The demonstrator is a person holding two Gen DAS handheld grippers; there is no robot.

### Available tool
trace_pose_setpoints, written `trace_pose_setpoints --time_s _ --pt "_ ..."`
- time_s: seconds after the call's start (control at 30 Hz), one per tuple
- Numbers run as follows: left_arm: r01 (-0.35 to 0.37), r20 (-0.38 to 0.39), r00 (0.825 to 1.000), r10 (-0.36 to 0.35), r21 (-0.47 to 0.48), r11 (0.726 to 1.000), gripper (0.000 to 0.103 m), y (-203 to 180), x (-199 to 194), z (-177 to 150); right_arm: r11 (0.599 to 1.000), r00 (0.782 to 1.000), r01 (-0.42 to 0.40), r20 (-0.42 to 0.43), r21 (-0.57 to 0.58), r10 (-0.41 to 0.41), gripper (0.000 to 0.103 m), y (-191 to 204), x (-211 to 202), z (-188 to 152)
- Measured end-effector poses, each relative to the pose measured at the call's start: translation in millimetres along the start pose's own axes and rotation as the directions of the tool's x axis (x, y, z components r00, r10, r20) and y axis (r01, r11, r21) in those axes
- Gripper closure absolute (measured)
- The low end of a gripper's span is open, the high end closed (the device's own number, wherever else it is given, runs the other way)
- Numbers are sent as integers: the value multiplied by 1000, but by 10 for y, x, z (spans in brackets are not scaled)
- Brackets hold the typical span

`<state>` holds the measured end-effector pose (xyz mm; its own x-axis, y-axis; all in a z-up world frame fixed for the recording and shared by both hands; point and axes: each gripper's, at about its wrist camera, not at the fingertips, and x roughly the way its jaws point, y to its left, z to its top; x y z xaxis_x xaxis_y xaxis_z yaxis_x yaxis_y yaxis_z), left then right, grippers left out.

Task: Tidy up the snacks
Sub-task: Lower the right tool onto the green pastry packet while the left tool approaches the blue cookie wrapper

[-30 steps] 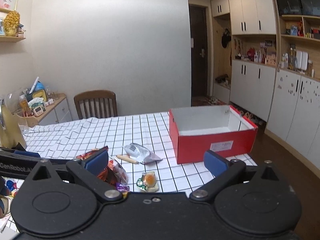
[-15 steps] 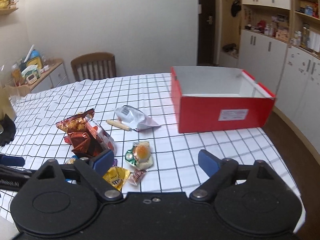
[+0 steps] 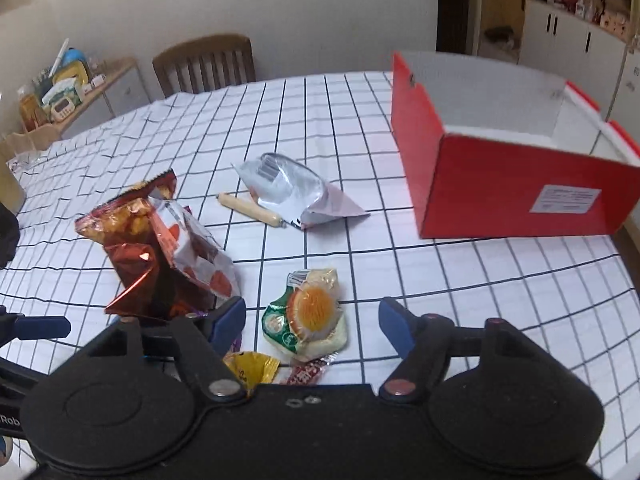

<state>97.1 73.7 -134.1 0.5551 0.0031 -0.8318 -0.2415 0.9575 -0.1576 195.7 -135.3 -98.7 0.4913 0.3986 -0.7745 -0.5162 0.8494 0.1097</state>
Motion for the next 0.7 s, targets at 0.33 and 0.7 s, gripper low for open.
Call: trace_pose_setpoints --time_s 0.33,0.7 --pt "56 -66 996 -60 -51 997 4 102 279 86 1000 997 -1 -79 -24 -1 38 22 280 28" --pt "33 -64 997 -35 -29 999 24 37 274 99 999 997 2 -75 -52 -6 57 65 292 15"
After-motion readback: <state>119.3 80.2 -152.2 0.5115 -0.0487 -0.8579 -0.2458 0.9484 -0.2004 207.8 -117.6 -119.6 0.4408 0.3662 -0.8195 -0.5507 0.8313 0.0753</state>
